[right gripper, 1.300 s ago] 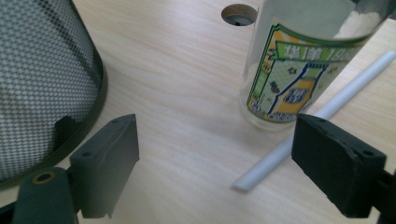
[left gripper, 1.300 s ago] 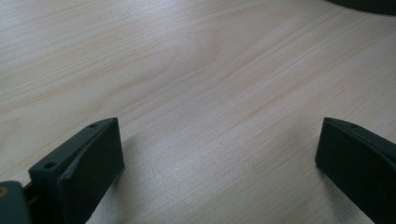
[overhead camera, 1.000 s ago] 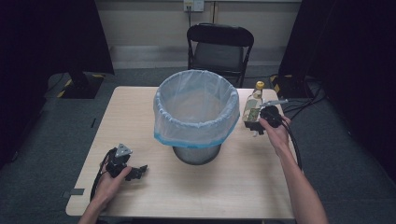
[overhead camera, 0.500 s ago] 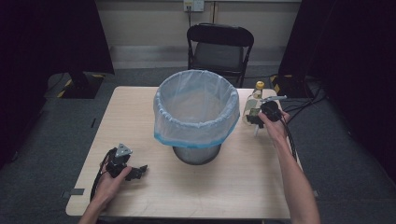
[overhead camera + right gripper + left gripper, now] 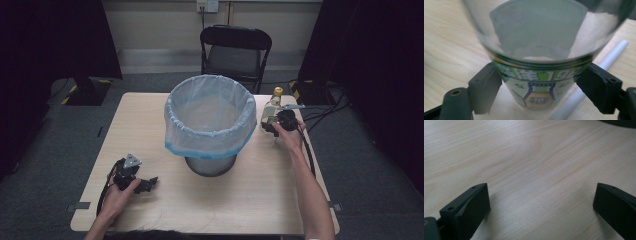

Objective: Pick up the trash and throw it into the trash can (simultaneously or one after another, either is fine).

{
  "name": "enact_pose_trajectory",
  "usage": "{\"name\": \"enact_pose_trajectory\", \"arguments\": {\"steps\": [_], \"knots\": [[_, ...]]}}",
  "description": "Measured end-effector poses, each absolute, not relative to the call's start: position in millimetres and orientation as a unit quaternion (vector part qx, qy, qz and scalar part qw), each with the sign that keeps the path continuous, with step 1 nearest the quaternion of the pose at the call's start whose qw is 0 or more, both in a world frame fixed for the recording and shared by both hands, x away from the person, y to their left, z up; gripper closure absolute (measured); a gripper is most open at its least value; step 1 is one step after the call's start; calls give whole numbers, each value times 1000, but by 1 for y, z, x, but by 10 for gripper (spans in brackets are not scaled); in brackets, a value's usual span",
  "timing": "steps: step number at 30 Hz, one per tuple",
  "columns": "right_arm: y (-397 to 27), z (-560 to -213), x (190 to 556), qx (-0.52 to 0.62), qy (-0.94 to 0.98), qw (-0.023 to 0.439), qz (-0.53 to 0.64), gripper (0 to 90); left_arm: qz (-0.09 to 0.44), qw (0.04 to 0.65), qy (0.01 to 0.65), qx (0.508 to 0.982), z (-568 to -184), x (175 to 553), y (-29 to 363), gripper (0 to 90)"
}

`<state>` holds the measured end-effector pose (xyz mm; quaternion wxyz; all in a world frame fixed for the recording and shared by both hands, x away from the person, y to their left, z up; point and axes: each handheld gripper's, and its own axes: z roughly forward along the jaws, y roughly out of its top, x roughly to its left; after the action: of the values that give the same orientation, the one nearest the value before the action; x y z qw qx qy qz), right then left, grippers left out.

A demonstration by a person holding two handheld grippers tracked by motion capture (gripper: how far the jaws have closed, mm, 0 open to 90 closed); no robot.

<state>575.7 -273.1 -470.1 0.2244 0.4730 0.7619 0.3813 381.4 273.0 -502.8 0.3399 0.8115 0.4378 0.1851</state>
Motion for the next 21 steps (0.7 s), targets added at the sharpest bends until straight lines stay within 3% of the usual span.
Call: {"name": "enact_pose_trajectory", "arguments": {"steps": [10,21], "knots": [[-269,-476,579,465,762,235,385,272,186,340,438,812,-503,381,273,3],[-266,-475,577,471,760,241,376,277,185,340,438,811,-503,381,273,3]]}}
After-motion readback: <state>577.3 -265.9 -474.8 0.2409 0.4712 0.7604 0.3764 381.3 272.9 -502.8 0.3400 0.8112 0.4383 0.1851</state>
